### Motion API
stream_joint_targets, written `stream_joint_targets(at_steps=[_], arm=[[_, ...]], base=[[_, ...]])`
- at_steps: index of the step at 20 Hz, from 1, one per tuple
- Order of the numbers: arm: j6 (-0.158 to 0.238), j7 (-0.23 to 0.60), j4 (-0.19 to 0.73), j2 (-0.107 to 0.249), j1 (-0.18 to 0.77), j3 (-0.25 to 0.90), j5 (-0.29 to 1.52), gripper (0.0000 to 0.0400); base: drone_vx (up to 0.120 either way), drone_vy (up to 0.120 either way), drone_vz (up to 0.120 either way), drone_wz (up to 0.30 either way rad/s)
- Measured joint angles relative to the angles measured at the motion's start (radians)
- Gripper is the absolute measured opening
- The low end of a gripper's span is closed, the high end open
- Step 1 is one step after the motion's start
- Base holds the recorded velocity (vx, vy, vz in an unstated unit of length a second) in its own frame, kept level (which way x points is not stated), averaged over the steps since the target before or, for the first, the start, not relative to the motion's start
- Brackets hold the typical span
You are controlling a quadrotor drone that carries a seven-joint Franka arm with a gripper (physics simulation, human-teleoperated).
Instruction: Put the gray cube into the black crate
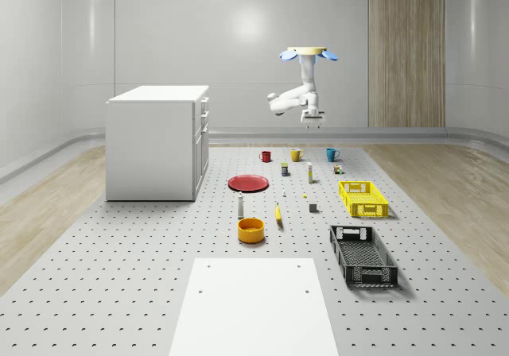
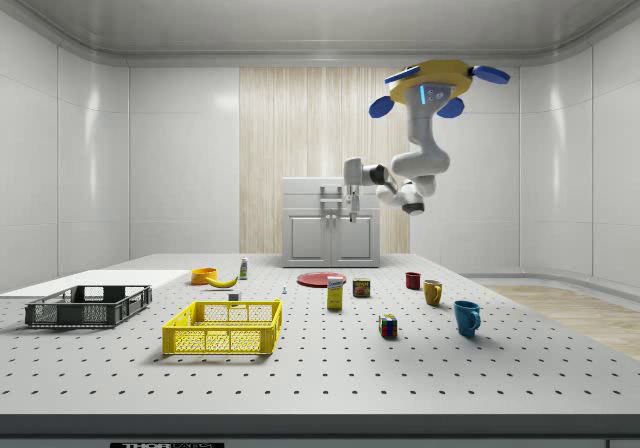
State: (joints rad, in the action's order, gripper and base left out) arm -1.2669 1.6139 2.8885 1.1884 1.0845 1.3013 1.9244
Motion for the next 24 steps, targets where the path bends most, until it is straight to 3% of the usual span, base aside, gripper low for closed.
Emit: stream_joint_targets(at_steps=[7,13,24], arm=[[-0.03,0.01,-0.002,0.033,0.01,0.009,-0.017,0.04],[-0.054,0.017,-0.004,0.059,0.018,0.017,-0.03,0.04],[-0.096,0.029,-0.007,0.104,0.031,0.028,-0.051,0.04]], base=[[0.12,-0.006,-0.091,0.0],[0.12,-0.113,-0.113,0.0],[0.12,0.0,0.0,0.0]])
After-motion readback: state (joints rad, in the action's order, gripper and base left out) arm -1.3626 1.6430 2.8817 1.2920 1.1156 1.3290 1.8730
